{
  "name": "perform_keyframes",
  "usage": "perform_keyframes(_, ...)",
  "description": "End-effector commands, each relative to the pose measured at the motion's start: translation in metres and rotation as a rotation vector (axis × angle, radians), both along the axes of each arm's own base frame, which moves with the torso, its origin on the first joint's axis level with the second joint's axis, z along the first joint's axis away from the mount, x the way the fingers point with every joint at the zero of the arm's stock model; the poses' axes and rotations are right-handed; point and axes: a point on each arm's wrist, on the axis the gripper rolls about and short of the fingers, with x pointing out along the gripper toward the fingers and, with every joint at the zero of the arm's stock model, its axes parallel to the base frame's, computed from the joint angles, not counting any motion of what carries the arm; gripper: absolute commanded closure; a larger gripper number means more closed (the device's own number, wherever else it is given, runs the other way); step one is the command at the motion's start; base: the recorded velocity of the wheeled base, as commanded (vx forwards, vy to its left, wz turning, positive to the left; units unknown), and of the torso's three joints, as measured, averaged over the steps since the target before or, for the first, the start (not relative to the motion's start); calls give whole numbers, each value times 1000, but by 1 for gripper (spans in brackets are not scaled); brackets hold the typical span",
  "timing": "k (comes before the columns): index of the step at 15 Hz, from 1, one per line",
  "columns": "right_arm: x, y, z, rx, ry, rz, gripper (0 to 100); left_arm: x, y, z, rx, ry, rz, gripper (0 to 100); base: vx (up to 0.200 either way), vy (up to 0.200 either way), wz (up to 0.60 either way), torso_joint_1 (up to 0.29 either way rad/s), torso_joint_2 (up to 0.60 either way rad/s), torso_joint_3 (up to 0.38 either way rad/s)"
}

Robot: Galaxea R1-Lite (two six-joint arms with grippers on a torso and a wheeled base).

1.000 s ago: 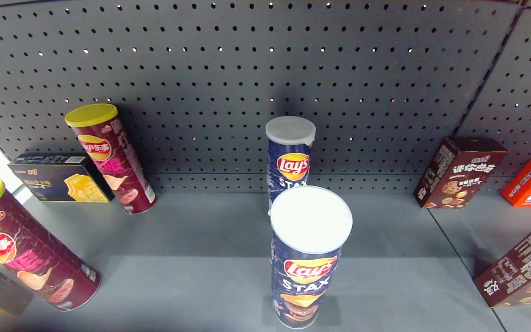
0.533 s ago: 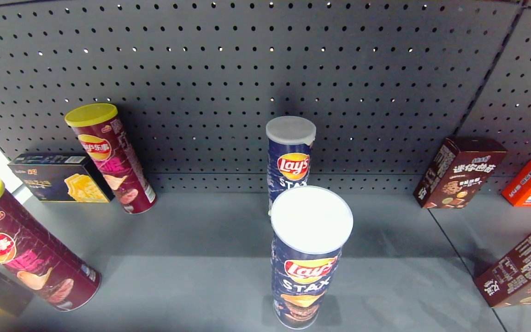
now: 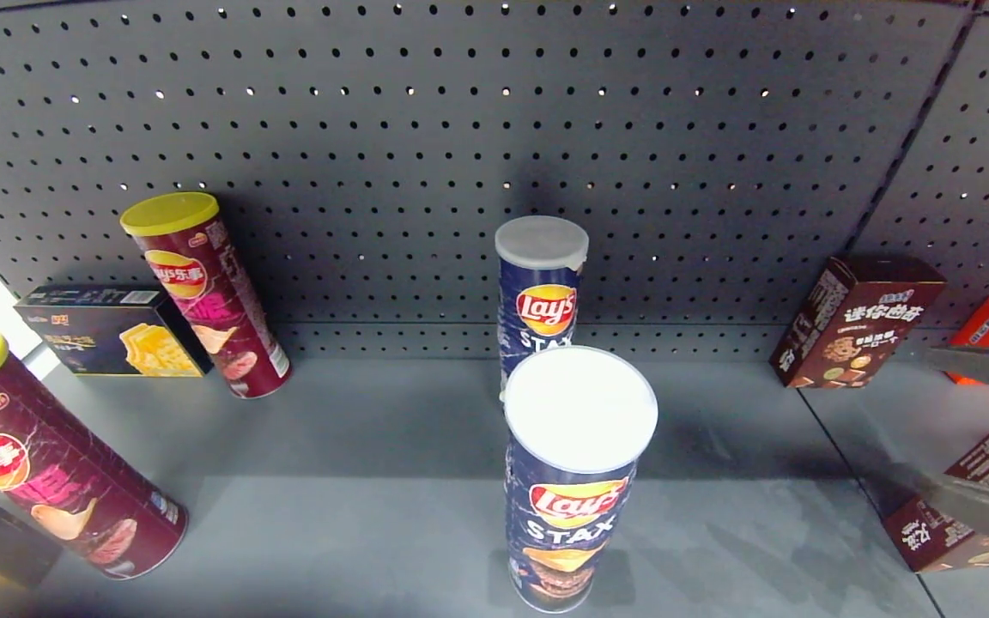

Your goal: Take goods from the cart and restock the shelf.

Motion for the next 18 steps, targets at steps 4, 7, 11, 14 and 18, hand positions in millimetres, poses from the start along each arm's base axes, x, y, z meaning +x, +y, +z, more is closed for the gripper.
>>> perform_keyframes(4,18,16,-12,-46,60,15,0,0,0,0,0,3,0,0,0,0,0,0,0,0)
perform_keyframes(7,23,25,-21,-78,99,40,0,0,0,0,0,3,0,0,0,0,0,0,0,0)
perform_keyframes(11,36,36,-35,-135,163,30,0,0,0,0,0,3,0,0,0,0,0,0,0,0)
perform_keyframes(14,42,47,-46,-178,204,36,0,0,0,0,0,3,0,0,0,0,0,0,0,0)
perform_keyframes(18,51,58,-56,-221,243,31,0,0,0,0,0,1,1,0,0,0,0,0,0,0)
